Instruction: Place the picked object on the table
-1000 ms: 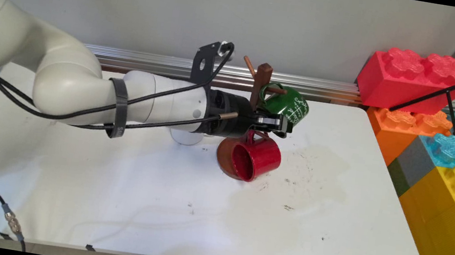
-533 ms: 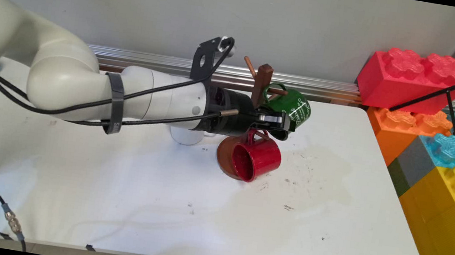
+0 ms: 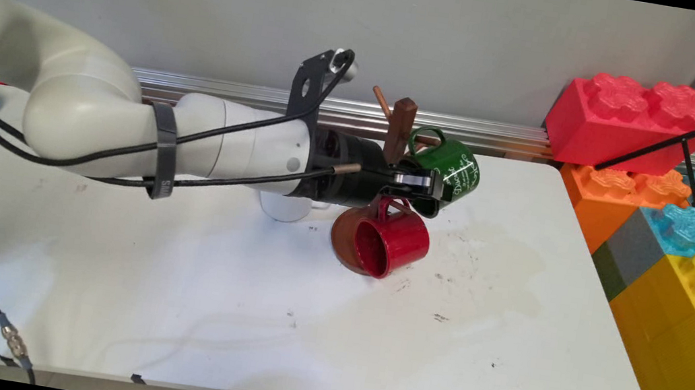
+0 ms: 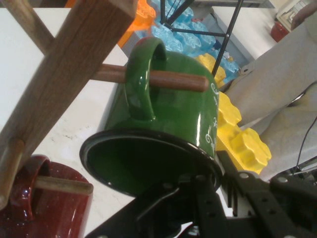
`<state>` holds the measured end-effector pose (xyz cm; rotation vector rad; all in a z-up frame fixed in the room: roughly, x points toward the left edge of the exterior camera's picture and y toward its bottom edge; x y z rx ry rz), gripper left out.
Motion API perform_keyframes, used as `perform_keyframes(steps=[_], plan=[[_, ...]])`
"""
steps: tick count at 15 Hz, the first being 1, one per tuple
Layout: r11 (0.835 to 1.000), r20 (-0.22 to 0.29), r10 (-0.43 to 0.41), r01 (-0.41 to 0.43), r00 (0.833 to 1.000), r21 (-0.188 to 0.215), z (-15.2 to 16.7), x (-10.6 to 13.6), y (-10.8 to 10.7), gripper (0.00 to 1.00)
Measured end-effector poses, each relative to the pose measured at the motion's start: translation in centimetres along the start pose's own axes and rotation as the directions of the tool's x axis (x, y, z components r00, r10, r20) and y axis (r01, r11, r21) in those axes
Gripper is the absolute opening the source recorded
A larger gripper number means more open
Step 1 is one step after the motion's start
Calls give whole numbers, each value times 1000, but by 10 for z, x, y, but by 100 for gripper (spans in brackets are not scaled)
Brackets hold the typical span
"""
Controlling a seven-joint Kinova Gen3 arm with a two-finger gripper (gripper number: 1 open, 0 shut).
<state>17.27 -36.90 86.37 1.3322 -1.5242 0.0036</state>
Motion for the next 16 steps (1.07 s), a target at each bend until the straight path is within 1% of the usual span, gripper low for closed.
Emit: perform_keyframes(steps=[4, 16], plan=[[1000, 5, -1, 1, 1000, -6, -4, 1, 2, 0], [998, 24, -22, 23, 999, -53, -15, 0, 23, 0]])
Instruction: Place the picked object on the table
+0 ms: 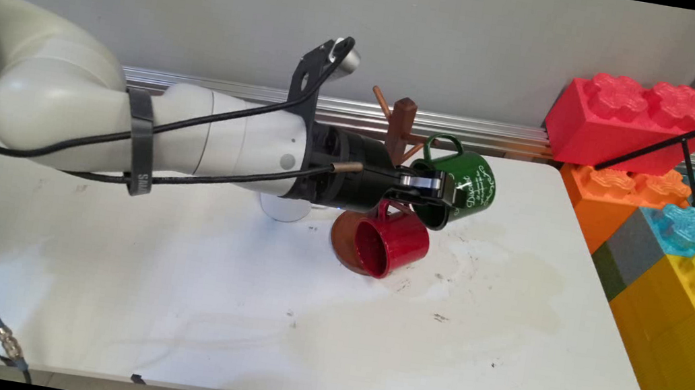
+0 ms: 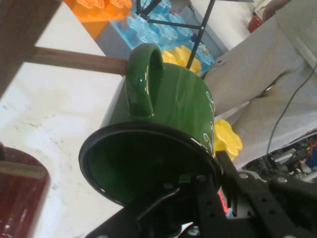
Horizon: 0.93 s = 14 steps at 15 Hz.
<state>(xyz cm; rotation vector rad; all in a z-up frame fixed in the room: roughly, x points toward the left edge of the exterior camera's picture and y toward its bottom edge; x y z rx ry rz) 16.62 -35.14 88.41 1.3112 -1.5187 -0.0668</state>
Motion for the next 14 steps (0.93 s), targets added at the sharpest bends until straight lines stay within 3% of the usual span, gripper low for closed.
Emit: perform_keyframes(steps=[14], plan=[[998, 36, -4, 6, 999, -56, -23, -2, 16, 0]])
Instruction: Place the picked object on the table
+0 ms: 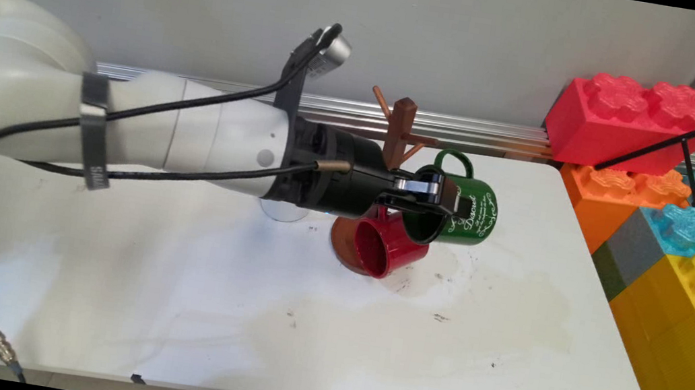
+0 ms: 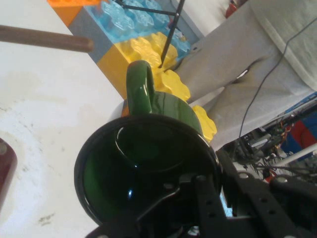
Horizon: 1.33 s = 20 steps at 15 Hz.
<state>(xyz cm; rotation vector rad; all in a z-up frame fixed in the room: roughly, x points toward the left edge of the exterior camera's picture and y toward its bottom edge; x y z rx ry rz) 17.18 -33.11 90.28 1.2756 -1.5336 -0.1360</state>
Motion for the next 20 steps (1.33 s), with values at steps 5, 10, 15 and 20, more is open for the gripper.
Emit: perform_keyframes(steps=[5, 10, 15, 20], plan=[[1000, 22, 7, -7, 1000, -13, -13, 0, 3, 0], [1000, 50, 24, -23, 998, -17, -29, 3, 1, 0], [999, 89, 46, -45, 995, -17, -44, 7, -6, 0], [997, 136, 71, -70, 988, -18, -58, 15, -15, 0]])
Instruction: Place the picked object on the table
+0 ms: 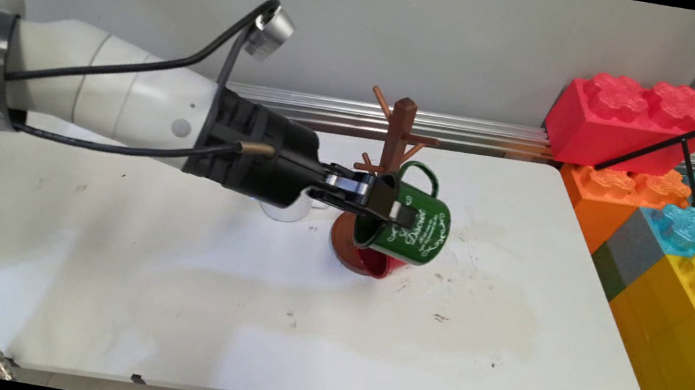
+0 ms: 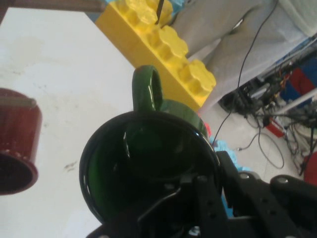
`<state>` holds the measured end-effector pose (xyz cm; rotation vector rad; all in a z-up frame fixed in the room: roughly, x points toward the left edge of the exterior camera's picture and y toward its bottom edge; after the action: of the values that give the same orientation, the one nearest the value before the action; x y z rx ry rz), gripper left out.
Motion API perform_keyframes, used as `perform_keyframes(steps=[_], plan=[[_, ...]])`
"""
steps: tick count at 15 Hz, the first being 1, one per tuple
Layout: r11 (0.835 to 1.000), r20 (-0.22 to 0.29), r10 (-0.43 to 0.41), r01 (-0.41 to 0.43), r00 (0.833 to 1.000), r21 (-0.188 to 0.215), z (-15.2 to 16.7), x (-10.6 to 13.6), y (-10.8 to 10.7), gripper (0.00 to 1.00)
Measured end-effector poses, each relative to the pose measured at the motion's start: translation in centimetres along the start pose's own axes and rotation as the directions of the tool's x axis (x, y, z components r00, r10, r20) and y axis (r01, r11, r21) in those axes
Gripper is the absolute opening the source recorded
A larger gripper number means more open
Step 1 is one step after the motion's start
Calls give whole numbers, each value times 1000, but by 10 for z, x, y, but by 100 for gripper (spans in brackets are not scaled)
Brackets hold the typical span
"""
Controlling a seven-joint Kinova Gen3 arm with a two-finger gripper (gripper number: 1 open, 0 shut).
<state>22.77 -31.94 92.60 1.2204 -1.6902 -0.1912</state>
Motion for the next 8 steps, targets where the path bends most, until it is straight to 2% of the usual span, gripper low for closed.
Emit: perform_keyframes(steps=[8], plan=[[998, 99, 59, -59, 993, -3, -24, 15, -16, 0]])
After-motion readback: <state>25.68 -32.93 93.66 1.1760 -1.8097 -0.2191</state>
